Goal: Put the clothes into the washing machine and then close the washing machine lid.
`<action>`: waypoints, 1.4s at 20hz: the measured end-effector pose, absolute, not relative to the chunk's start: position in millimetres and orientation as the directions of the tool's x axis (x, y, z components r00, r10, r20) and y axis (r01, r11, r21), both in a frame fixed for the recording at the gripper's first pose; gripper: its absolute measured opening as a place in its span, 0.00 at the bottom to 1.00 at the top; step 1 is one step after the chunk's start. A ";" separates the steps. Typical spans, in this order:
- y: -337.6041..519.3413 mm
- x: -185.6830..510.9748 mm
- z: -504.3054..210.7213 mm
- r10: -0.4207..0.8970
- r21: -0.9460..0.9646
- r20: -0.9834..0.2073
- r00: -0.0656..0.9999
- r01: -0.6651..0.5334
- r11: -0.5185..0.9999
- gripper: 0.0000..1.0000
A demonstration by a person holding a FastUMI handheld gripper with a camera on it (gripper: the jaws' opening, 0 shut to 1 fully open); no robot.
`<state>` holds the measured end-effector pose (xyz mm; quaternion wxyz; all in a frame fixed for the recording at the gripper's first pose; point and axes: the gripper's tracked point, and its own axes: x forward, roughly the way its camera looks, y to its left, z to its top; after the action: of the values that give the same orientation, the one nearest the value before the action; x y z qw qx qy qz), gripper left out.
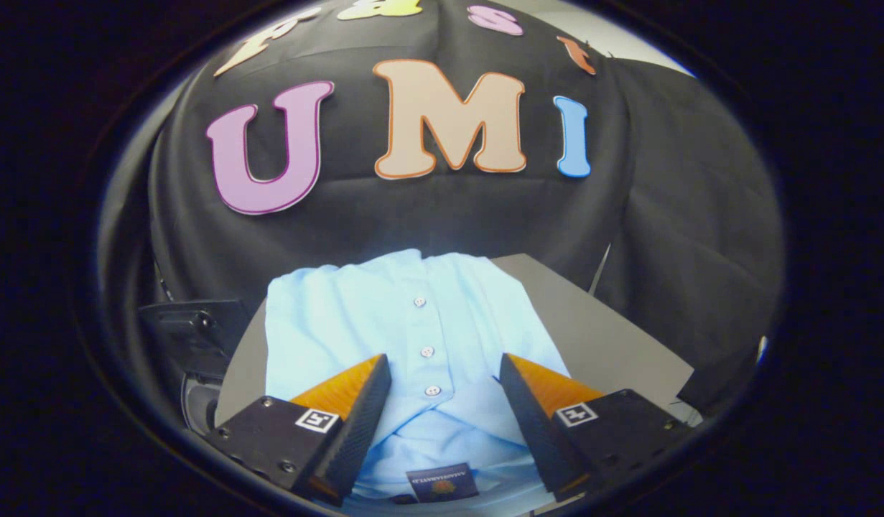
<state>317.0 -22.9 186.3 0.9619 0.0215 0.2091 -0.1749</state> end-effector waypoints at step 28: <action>173.9 309.5 183.3 -0.003 -0.031 -0.380 0.925 -0.010 0.999 0.06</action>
<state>309.5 173.9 183.3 0.9809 -0.0163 0.1936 0.0018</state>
